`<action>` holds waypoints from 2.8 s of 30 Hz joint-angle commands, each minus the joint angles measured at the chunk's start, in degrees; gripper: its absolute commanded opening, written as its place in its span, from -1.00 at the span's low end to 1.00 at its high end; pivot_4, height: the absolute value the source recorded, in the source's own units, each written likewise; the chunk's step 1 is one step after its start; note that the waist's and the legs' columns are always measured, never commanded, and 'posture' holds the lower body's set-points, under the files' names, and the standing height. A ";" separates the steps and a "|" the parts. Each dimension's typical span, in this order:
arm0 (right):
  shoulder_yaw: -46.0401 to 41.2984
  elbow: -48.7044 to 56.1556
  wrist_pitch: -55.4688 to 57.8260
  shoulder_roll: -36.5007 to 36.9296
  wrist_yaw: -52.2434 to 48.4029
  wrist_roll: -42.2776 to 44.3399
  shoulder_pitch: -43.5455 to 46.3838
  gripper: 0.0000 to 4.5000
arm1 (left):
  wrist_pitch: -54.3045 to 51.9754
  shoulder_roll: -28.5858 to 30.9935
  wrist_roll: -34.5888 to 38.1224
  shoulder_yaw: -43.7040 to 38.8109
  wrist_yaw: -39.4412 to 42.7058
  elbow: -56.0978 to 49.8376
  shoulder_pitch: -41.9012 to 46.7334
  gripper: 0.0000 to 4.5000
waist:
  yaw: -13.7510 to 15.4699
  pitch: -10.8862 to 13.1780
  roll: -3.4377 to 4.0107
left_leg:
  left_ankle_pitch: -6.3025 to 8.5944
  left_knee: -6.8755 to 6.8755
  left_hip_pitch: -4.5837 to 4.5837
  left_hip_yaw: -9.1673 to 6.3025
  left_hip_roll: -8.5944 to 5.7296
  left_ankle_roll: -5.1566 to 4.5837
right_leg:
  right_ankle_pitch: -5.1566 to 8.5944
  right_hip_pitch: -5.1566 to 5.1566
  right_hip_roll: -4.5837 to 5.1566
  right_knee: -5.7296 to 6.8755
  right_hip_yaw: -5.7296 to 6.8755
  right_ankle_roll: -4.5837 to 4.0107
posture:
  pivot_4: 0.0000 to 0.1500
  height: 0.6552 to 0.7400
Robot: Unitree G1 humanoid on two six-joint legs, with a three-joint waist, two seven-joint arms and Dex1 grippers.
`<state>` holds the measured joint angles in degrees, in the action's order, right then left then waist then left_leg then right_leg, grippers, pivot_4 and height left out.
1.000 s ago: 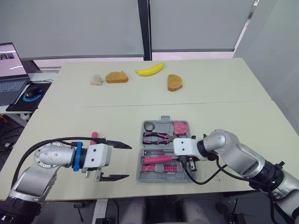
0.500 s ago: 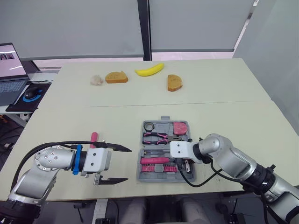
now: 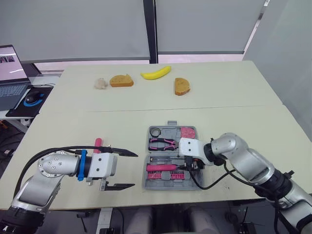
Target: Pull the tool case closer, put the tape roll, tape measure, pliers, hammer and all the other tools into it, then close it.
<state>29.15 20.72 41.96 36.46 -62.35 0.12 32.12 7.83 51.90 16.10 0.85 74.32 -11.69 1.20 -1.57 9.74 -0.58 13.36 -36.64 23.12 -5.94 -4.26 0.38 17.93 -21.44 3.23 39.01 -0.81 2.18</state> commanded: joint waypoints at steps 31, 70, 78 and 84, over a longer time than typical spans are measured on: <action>10.82 -15.62 -16.22 -4.07 5.79 -12.55 -7.82 -0.99 | 0.02 -1.01 -0.03 0.47 -2.41 -1.08 0.48 1.00 | -0.03 -0.12 -0.08 | 0.01 0.01 -0.25 -0.01 0.01 0.01 | 0.00 0.02 -0.03 0.00 -0.01 0.00 | 1.00 1.00; -52.40 -3.85 -33.14 1.55 14.31 10.53 -56.16 0.11 | -21.60 -18.37 12.89 -43.29 -40.10 23.15 -17.95 1.00 | 1.53 -0.51 -0.53 | 0.18 0.00 -0.28 -0.03 0.08 0.21 | 0.04 0.22 0.00 -0.09 -0.03 -0.04 | 1.00 1.00; -50.62 -7.21 -35.27 3.68 12.80 10.86 -53.23 0.98 | -21.67 -18.58 12.85 -42.36 -39.39 21.62 -18.61 1.00 | 1.59 -0.55 -0.59 | 0.20 -0.01 -0.27 -0.01 0.11 0.24 | 0.11 0.16 0.01 -0.10 -0.01 -0.16 | 1.00 1.00; -48.81 -8.25 -38.87 6.58 10.36 9.59 -53.13 0.98 | -21.07 -16.21 11.34 -40.23 -35.30 20.80 -19.14 1.00 | 1.59 -0.55 -0.59 | 0.22 0.00 -0.28 0.00 0.14 0.25 | 0.12 0.22 0.00 -0.10 0.02 -0.18 | 1.00 1.00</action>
<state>-19.46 11.47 5.08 42.00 -51.05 9.98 -21.05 -14.46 34.11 27.73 -39.30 37.68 11.14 -17.44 0.02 9.19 -1.17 13.58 -36.65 22.85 -5.93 -4.12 0.63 18.05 -21.21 3.23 38.91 -0.80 2.00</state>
